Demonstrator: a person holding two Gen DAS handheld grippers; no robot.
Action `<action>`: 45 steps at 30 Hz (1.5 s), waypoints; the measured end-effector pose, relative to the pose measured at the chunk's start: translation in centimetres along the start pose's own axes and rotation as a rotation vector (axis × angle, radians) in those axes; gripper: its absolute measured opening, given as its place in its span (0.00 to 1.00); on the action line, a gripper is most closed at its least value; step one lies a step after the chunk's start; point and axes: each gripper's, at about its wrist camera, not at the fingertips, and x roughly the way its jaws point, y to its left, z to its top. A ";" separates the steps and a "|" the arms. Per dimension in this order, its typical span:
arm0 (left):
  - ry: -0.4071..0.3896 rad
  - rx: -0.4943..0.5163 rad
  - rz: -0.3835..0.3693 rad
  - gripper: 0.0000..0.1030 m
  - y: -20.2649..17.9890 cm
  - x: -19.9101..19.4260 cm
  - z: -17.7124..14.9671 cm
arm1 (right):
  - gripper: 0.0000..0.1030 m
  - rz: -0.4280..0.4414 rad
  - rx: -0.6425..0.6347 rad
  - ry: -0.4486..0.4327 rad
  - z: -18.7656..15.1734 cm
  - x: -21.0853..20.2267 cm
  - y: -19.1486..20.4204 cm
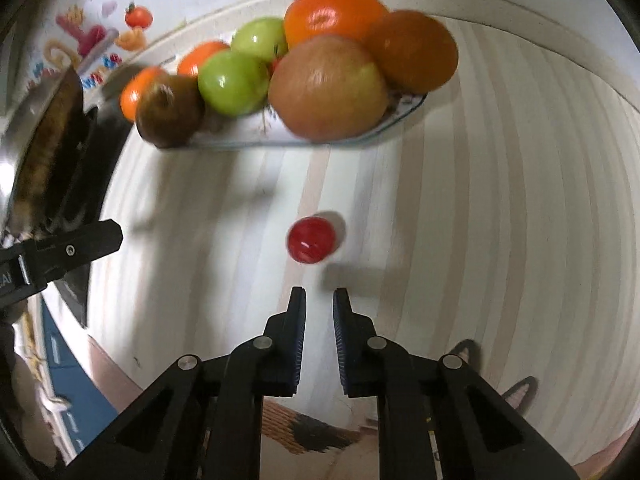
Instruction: Organize fruits
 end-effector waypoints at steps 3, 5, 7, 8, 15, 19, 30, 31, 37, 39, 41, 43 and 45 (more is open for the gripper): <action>-0.021 -0.005 -0.008 0.86 0.0 -0.7 0.4 | 0.15 0.034 0.009 -0.033 1.2 -1.5 -0.7; -0.022 -0.009 -0.015 0.86 0.1 -0.9 0.5 | 0.16 0.089 0.038 -0.032 1.9 -1.8 -1.0; -0.020 -0.015 -0.012 0.86 0.1 -0.9 0.3 | 0.21 0.096 0.052 -0.014 2.7 -1.4 -0.9; -0.017 -0.018 -0.010 0.86 0.2 -0.7 0.3 | 0.30 0.092 0.047 -0.003 3.1 -1.0 -0.7; 0.002 -0.041 0.027 0.86 1.2 0.3 0.5 | 0.45 0.076 0.027 0.027 5.3 3.5 2.6; -0.006 -0.052 0.037 0.86 1.7 0.2 0.6 | 0.29 0.035 0.016 -0.038 5.3 3.8 2.6; -0.100 -0.024 0.060 0.86 1.0 -2.0 2.4 | 0.34 0.096 0.000 -0.145 9.1 -2.0 3.6; -0.102 -0.026 0.060 0.88 1.0 -2.2 2.6 | 0.45 0.098 0.011 -0.134 9.7 -2.0 3.2; -0.126 -0.015 0.063 0.92 1.1 -3.5 2.3 | 0.89 0.121 0.063 -0.192 8.6 -6.6 1.3; -0.131 -0.010 0.066 0.92 1.1 -4.0 1.9 | 0.92 0.049 0.047 -0.198 7.8 -7.6 1.8; -0.141 -0.006 0.067 0.92 1.2 -4.8 1.3 | 0.93 -0.027 0.016 -0.208 6.8 -8.4 2.5; -0.163 0.009 0.069 0.92 1.1 -5.8 0.8 | 0.96 -0.104 -0.009 -0.232 5.4 -9.6 2.8; -0.188 0.032 0.073 0.92 0.9 -6.8 0.2 | 0.96 -0.143 -0.011 -0.251 3.8 -10.8 3.1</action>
